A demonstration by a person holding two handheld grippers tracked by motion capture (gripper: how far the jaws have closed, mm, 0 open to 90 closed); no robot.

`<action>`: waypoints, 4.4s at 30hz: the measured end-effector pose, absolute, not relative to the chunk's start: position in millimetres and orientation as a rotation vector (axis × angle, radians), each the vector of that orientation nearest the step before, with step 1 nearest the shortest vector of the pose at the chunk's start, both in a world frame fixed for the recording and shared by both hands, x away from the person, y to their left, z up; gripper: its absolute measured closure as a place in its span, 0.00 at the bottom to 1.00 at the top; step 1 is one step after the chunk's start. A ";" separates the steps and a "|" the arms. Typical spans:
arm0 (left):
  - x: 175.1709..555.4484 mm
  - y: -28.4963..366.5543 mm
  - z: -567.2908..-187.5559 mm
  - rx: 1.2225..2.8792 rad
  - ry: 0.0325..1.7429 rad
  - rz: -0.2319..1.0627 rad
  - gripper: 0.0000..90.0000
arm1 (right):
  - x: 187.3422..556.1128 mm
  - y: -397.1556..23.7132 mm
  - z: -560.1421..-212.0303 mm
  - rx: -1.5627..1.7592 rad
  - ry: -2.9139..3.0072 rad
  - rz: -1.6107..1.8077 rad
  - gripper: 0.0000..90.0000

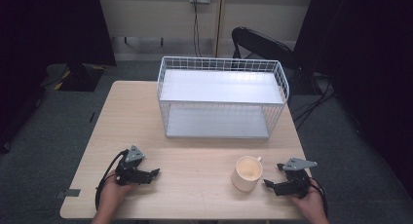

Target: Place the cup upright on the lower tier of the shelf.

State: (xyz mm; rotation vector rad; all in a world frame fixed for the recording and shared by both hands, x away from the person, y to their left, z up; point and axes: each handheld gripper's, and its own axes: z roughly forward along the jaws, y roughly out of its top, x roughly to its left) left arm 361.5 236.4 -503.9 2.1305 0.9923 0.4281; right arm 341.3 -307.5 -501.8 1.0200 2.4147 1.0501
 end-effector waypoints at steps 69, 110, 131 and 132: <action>361.7 236.5 -503.9 2.129 0.991 0.424 0.14 | 352.9 -257.6 -402.1 0.907 2.532 1.035 0.19; 361.7 236.6 -503.9 2.130 0.990 0.423 0.14 | 382.0 -224.5 -431.4 0.915 2.624 0.912 0.90; 361.7 236.6 -503.9 2.130 0.990 0.423 0.14 | 388.7 -229.1 -427.3 1.051 2.435 1.021 0.92; 361.7 236.5 -503.9 2.129 0.991 0.423 0.14 | 389.7 -228.8 -426.6 1.064 2.404 1.033 0.92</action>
